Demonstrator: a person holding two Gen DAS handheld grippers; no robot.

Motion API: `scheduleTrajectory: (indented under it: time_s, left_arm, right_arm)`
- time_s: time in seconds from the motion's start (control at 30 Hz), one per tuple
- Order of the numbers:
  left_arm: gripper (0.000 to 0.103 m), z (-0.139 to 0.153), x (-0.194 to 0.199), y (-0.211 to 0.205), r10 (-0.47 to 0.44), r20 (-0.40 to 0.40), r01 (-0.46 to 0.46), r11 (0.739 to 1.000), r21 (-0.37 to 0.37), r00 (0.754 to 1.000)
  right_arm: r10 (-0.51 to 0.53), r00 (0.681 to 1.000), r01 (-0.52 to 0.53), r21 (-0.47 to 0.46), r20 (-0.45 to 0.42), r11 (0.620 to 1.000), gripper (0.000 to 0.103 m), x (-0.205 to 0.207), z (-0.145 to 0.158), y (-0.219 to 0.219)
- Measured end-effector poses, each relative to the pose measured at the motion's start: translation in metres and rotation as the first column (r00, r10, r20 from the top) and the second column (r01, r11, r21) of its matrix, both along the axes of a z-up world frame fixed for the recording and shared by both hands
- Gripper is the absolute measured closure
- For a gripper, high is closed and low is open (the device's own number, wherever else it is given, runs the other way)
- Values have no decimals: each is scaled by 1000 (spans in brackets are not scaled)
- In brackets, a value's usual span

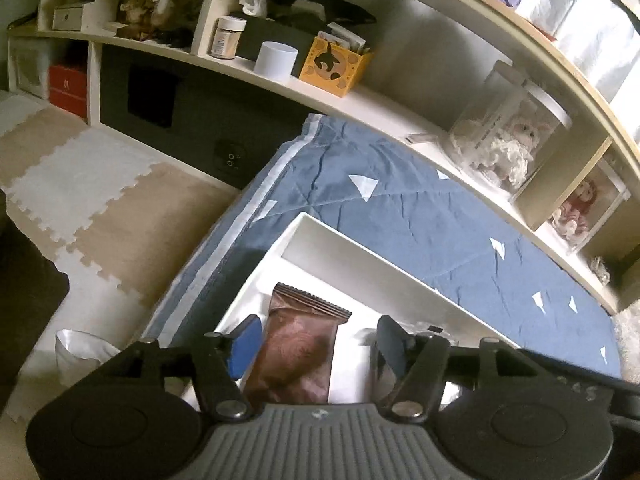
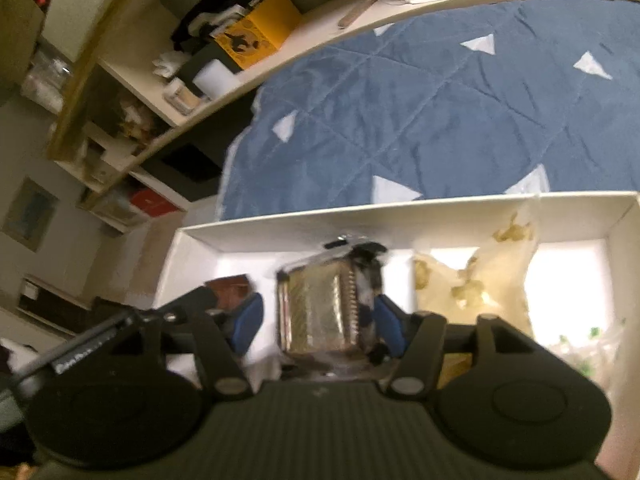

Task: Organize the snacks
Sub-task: 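Lower both packets into the white tray and open both tools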

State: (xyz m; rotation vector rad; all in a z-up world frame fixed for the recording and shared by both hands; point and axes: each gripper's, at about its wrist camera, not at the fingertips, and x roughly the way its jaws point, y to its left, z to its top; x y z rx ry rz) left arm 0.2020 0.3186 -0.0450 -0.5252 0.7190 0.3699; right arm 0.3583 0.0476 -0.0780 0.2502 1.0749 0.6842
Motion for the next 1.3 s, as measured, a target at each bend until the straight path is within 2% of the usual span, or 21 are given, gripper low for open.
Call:
scheduleTrajectory:
  time_s: [0.23,0.43,0.63,0.87,1.03,1.3]
  left_arm:
    - [32,2,-3,-4,-14,-45,14,1000,-2,999]
    - [28,18,-11,-18,-45,-35,45,999,3,998]
    - [25,32,-21,-47,-86,-40,88,994,63,996]
    - [15,46,-43,-74,-120,-42,124,988,95,992]
    - [9,62,-60,-89,-139,-34,142,982,123,990]
    - [0,87,-89,-114,-177,-28,179,965,190,984]
  right_arm:
    - [2,1000,-2,-7,30,1000,31,-4,16,-6]
    - [11,998,-11,-6,65,1000,31,-11,27,-18]
    - [12,992,-10,-15,123,1000,31,-26,44,-41]
    - [-13,982,18,-29,190,999,30,-48,61,-72]
    - [-30,973,37,-28,229,999,26,-63,72,-92]
    - [-39,945,58,-51,324,997,12,-94,90,-115]
